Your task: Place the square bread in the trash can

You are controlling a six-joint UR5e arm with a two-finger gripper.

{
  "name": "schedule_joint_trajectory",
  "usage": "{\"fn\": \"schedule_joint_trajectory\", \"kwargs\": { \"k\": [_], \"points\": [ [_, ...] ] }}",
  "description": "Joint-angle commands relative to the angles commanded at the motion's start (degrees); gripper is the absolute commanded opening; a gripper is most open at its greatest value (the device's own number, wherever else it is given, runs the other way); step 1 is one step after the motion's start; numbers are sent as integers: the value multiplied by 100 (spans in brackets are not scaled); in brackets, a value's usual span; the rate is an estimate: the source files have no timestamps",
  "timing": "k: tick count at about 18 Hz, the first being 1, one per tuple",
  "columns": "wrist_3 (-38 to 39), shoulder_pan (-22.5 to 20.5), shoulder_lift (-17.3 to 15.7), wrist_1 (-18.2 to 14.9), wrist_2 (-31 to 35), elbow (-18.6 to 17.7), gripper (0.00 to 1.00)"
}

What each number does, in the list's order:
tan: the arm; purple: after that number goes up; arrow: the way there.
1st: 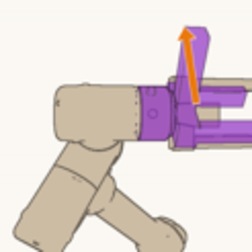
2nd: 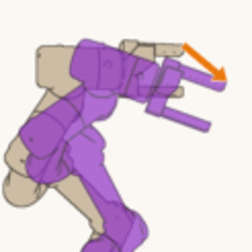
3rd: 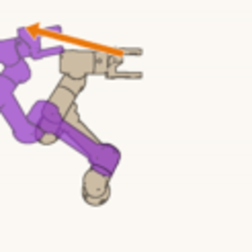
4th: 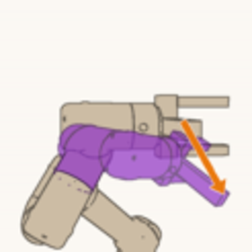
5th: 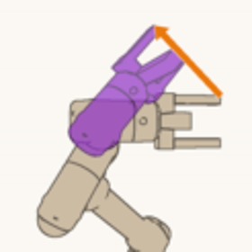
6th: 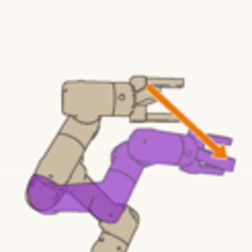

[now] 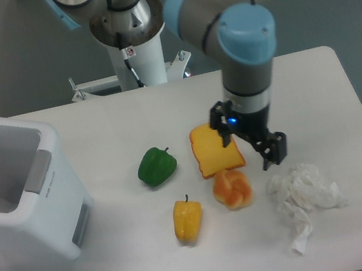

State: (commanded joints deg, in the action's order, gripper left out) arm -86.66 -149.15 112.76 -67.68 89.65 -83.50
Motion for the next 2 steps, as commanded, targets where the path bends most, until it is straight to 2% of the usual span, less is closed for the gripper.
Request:
{"fn": "schedule_joint_trajectory", "kwargs": {
  "k": [2],
  "points": [
    [9, 35, 97, 96, -9, 26, 100]
  ]
}}
